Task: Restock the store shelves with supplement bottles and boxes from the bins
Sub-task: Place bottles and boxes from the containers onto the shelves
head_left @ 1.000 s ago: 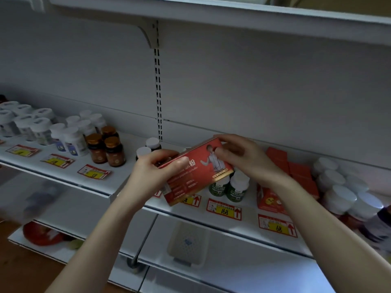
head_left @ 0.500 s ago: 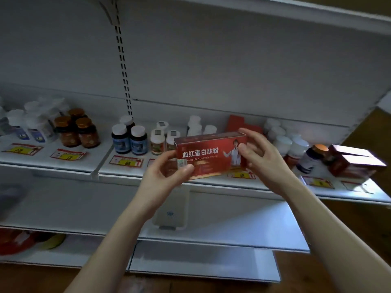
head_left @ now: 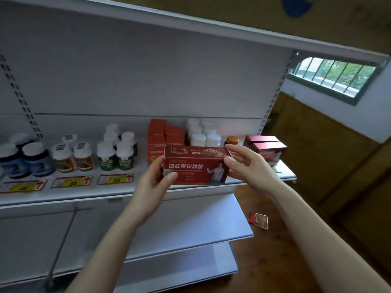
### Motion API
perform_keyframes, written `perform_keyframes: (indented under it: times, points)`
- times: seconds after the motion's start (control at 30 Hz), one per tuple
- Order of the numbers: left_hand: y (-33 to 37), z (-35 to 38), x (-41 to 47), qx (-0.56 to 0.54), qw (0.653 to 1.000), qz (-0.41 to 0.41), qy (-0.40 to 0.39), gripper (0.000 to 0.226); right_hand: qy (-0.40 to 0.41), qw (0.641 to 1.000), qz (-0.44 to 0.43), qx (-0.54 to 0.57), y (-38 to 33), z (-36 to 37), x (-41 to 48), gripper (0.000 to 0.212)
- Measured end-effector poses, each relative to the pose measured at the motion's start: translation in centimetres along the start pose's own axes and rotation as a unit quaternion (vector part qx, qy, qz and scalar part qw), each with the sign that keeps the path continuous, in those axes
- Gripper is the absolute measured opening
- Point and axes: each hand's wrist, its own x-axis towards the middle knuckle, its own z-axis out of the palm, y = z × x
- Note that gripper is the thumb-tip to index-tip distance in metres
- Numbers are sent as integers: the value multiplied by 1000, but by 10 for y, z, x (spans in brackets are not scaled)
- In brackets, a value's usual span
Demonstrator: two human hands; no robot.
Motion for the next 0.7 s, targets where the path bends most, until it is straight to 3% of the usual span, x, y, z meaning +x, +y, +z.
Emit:
perform_keyframes:
  times: [0.17, 0.27, 0.4, 0.53, 0.7]
  points:
    - [-7, 96, 28, 90, 995, 29, -31, 40, 18, 1000, 14, -10, 19, -91, 0, 31]
    - [-8, 146, 40, 149, 988, 36, -35, 61, 32, 999, 19, 3, 30, -138, -2, 26]
    - [-19, 198, 51, 311, 949, 51, -4, 56, 73, 996, 25, 47, 43, -190, 6, 26]
    - [-37, 236, 66, 430, 898, 61, -76, 60, 132, 988, 22, 78, 55, -224, 28, 34]
    - [-54, 265, 89, 499, 853, 65, -141, 61, 155, 985, 23, 77, 63, -250, 67, 40]
